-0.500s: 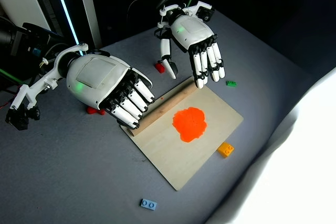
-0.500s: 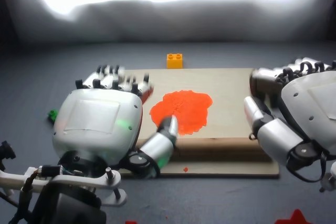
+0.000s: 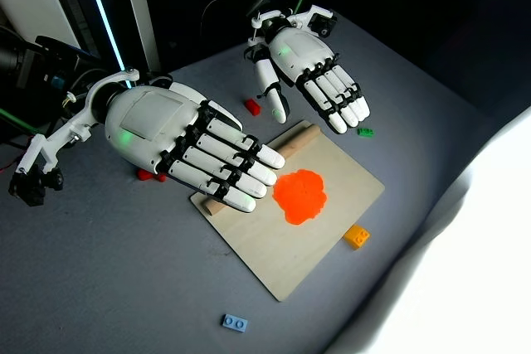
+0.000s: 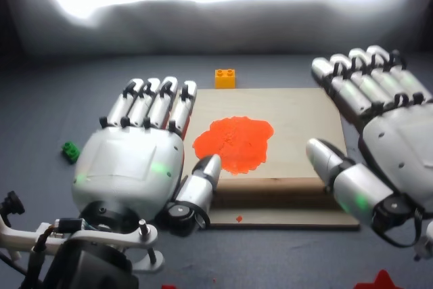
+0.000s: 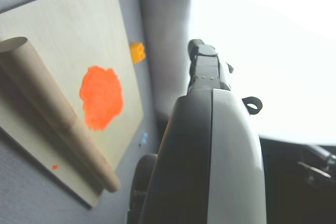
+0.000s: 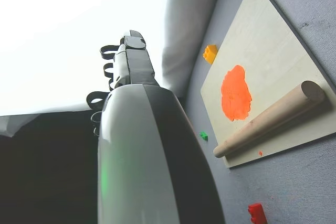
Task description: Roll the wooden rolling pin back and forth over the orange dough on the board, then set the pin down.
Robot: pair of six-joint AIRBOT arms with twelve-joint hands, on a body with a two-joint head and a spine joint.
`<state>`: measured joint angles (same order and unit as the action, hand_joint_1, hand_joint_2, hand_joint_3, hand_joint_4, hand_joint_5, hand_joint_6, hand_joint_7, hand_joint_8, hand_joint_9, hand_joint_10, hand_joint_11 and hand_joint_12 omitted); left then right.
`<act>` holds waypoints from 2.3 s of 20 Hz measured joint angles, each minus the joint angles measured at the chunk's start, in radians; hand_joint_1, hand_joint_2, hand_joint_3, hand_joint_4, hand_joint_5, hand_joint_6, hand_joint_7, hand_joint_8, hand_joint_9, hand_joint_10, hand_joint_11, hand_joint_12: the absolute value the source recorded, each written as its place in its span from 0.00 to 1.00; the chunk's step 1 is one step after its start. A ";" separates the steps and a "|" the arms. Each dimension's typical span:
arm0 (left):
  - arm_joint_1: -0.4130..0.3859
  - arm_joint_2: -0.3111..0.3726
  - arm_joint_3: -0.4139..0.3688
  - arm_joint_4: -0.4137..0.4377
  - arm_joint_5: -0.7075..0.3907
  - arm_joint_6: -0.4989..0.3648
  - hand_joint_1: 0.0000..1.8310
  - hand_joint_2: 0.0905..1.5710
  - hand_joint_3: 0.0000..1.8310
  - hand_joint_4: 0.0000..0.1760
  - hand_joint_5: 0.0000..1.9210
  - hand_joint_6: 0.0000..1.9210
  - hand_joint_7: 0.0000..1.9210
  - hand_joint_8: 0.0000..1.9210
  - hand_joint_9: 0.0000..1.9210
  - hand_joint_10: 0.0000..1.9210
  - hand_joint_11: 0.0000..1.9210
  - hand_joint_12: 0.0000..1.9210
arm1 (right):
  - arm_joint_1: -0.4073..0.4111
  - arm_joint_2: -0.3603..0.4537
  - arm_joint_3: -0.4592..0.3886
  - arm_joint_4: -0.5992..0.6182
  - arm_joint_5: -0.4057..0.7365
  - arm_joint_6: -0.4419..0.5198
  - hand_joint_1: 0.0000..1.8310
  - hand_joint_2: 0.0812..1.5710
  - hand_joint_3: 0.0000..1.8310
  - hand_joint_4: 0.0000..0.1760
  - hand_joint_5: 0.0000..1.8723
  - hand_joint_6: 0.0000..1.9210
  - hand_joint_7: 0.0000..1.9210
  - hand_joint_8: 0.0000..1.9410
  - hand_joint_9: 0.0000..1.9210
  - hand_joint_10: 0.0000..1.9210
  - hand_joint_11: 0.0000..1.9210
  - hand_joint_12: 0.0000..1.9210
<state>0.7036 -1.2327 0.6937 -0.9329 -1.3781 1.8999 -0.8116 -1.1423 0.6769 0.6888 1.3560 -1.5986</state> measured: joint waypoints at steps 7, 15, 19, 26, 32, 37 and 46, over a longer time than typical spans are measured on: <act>0.064 -0.055 0.055 0.028 0.041 -0.051 0.00 0.96 0.01 0.00 0.01 0.01 0.00 0.00 0.00 0.00 0.00 0.00 | 0.004 -0.116 0.023 0.029 0.008 -0.023 0.00 0.95 0.00 0.00 0.04 0.02 0.05 0.00 0.02 0.01 0.00 0.00; 0.103 -0.085 0.141 0.066 0.039 -0.094 0.00 0.96 0.00 0.00 0.01 0.00 0.00 0.00 0.00 0.00 0.01 0.00 | 0.004 -0.208 0.079 0.124 0.039 -0.039 0.00 0.94 0.00 0.00 0.03 0.01 0.02 0.01 0.01 0.00 0.00 0.00; 0.120 -0.085 0.168 0.064 0.038 -0.113 0.00 0.97 0.00 0.00 0.00 0.00 0.00 0.00 0.00 0.00 0.00 0.00 | -0.008 -0.239 0.116 0.127 0.036 -0.029 0.00 0.95 0.00 0.00 0.03 0.01 0.02 0.00 0.01 0.00 0.00 0.00; 0.122 -0.105 0.191 0.077 0.052 -0.156 0.00 0.95 0.00 0.00 0.00 0.00 0.00 0.00 0.00 0.00 0.00 0.00 | -0.010 -0.248 0.122 0.133 0.012 -0.029 0.00 0.93 0.00 0.00 0.00 0.00 0.00 0.00 0.00 0.00 0.00 0.00; 0.124 -0.130 0.209 0.080 0.086 -0.169 0.00 0.95 0.00 0.00 0.00 0.00 0.00 0.00 0.00 0.00 0.00 0.00 | -0.029 -0.251 0.124 0.150 -0.004 -0.035 0.00 0.94 0.00 0.00 0.00 0.00 0.00 0.00 0.00 0.00 0.00 0.00; 0.129 -0.137 0.228 0.080 0.093 -0.179 0.00 0.95 0.00 0.00 0.00 0.00 0.00 0.00 0.00 0.00 0.00 0.00 | -0.033 -0.280 0.142 0.150 -0.060 -0.028 0.00 0.95 0.00 0.00 0.00 0.00 0.00 0.00 0.00 0.00 0.00 0.00; 0.129 -0.150 0.250 0.084 0.107 -0.197 0.00 0.94 0.00 0.00 0.00 0.00 0.00 0.00 0.00 0.00 0.00 0.00 | -0.026 -0.328 0.232 0.153 -0.082 -0.024 0.00 0.95 0.00 0.00 0.00 0.00 0.00 0.00 0.00 0.00 0.00 0.00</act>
<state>0.8330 -1.3823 0.9436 -0.8486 -1.2713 1.7031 -0.8379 -1.4704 0.9089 0.8413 1.2736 -1.6222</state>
